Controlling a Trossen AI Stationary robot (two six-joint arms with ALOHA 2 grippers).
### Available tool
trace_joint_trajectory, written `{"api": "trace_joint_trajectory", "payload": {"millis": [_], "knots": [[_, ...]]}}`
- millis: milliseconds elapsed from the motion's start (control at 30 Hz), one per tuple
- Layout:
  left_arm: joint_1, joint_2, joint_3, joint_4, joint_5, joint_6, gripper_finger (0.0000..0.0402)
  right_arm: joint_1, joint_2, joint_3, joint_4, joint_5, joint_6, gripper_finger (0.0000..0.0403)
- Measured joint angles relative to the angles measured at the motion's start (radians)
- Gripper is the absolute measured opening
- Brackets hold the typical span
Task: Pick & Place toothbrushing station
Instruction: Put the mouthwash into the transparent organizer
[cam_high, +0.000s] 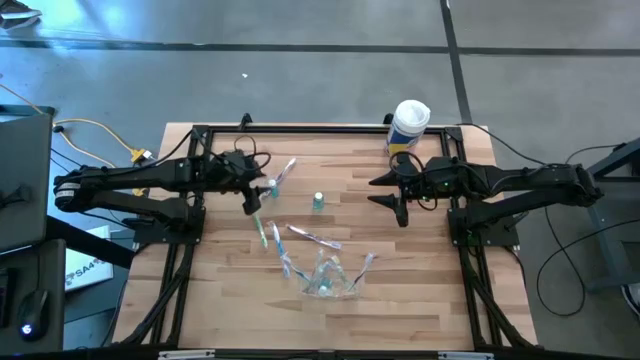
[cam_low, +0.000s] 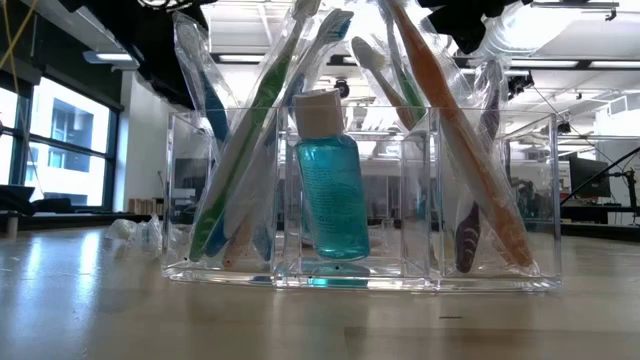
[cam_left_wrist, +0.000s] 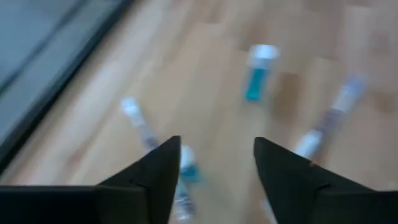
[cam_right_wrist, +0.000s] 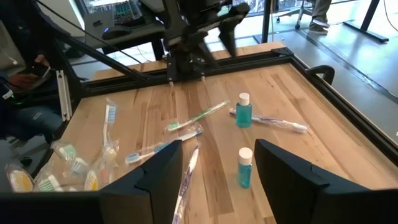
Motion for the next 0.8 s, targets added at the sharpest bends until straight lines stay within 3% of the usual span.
{"api": "trace_joint_trajectory", "payload": {"millis": [100, 267, 467, 567, 800], "knots": [[0.0, 0.0, 0.0, -0.003, -0.104, -0.064, 0.0242, 0.0, 0.0, 0.0, -0.011, 0.0, 0.0, 0.0193], [0.0, 0.0, 0.0, -0.033, -0.082, -0.149, 0.0278, 0.0, 0.0, 0.0, -0.02, 0.0, 0.0, 0.0193], [0.001, 0.032, 0.0, -0.043, -0.064, -0.579, 0.0278, 0.0, 0.0, 0.0, -0.021, 0.0, 0.019, 0.0193], [0.0, 0.071, 0.001, -0.042, -0.071, -0.722, 0.0274, 0.0, 0.0, 0.0, -0.021, 0.0, 0.023, 0.0193], [0.0, 0.207, 0.0, -0.043, -0.071, -0.755, 0.0273, 0.0, 0.0, 0.0, -0.021, 0.0, 0.026, 0.0193]]}}
